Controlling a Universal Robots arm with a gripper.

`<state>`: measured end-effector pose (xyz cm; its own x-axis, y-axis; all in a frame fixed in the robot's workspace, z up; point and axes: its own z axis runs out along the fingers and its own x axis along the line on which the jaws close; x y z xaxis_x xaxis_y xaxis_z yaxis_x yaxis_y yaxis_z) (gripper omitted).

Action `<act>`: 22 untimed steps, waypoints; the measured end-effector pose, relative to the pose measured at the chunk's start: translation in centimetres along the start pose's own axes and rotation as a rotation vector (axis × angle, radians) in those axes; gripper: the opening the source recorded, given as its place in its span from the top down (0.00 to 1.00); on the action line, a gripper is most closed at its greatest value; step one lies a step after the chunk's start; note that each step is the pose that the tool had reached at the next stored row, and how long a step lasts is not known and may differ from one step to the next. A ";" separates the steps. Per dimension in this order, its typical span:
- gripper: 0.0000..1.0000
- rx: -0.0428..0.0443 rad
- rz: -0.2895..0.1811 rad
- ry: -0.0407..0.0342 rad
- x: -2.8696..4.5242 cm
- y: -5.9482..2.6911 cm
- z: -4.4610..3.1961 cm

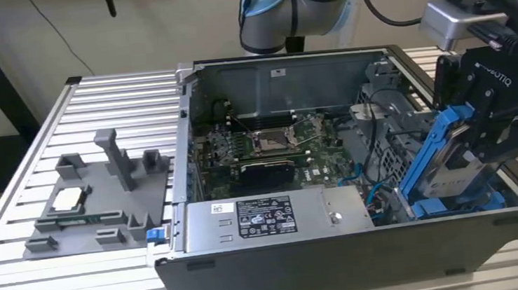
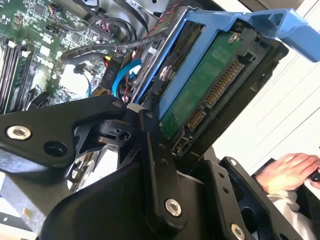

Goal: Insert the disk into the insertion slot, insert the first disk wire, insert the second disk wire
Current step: 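Insert the disk into the insertion slot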

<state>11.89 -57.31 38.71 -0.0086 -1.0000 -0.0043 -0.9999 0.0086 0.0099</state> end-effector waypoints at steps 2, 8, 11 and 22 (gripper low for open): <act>0.67 0.0000 0.000 -0.0004 0.00 0.00 0.34; 0.66 0.0000 0.000 -0.0006 0.00 -0.01 0.49; 0.53 -0.0002 0.000 -0.0010 0.00 0.00 0.47; 0.53 -0.0034 0.000 -0.0005 0.00 0.01 -1.19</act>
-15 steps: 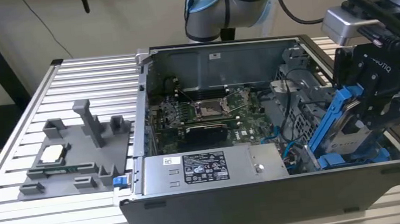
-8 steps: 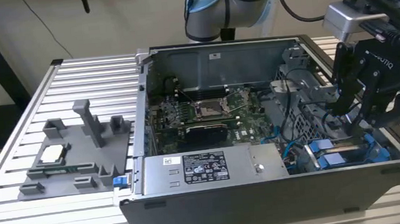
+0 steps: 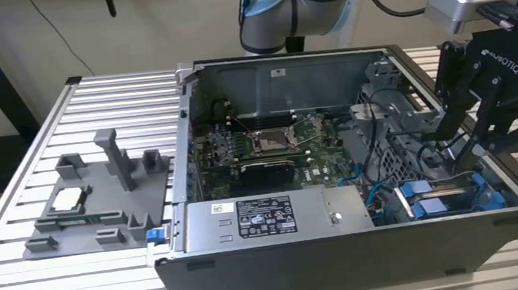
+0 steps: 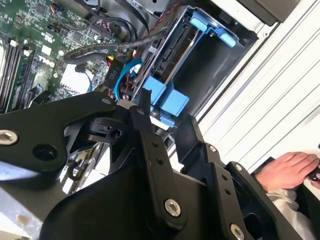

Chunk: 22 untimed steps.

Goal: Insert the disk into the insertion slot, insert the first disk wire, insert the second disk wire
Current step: 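Insert the disk into the insertion slot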

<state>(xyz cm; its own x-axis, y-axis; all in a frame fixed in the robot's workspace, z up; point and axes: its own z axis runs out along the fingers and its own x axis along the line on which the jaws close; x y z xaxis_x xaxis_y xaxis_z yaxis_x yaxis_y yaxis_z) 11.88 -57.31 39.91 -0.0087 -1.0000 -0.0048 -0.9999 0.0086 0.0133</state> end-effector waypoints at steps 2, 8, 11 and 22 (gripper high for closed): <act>0.53 -0.0003 0.000 -0.0002 -0.02 0.01 -0.74; 0.53 -0.0003 0.000 -0.0012 -0.63 0.01 -0.71; 0.53 -0.0003 0.000 -0.0034 -1.05 0.01 -0.51; 0.53 -0.0004 0.000 -0.0205 -2.17 0.02 -0.11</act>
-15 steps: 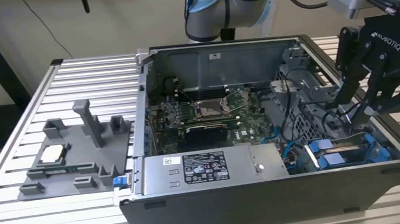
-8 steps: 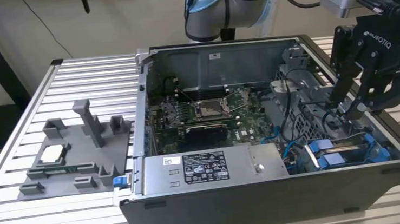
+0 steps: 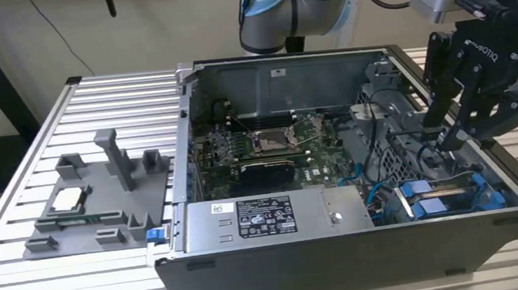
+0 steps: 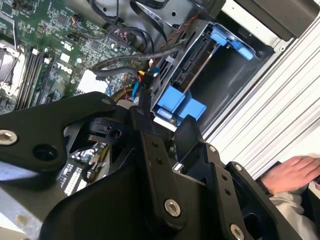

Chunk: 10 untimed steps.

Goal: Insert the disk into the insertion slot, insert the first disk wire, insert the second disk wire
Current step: 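Insert the disk into the insertion slot, then insert the first disk wire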

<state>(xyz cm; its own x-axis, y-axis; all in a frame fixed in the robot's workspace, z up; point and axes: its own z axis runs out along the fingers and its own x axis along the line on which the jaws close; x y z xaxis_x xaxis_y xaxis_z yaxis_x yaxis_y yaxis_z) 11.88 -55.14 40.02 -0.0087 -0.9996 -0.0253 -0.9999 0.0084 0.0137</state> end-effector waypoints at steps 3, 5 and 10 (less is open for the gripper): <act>0.53 0.0000 0.000 -0.0015 -0.02 0.00 0.00; 0.53 0.0000 0.000 -0.0014 -0.02 0.00 0.00; 0.53 -0.0001 0.000 -0.0015 -0.11 -0.01 0.04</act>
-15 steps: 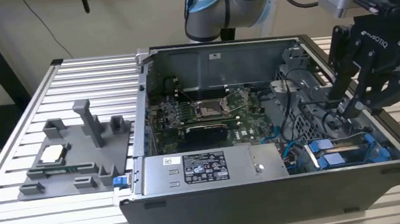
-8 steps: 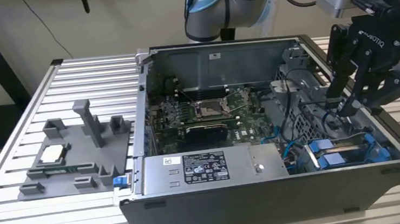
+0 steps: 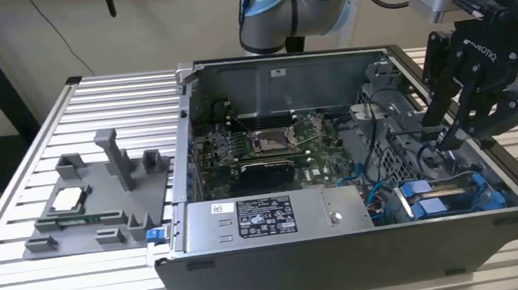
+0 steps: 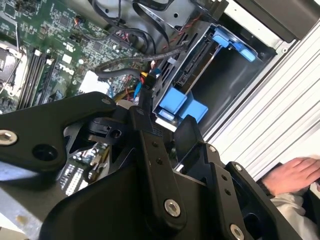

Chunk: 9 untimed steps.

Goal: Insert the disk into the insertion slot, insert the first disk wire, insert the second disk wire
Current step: 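Insert the first disk wire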

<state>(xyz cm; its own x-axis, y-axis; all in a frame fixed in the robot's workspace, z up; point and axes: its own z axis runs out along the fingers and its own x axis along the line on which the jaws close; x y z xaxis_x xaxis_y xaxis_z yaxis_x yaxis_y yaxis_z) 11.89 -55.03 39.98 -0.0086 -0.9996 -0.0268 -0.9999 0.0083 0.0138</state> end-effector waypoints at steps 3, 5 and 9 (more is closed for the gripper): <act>0.53 0.0000 0.000 0.0001 -0.04 0.00 0.00; 0.53 0.0000 0.000 0.0000 -0.07 0.00 0.02; 0.53 0.0000 0.000 -0.0001 -0.08 0.00 0.09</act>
<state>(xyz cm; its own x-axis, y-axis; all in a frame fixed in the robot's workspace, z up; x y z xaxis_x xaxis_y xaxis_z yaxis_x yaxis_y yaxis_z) 11.89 -54.95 39.90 -0.0088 -0.9996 -0.0269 -0.9999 0.0084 0.0137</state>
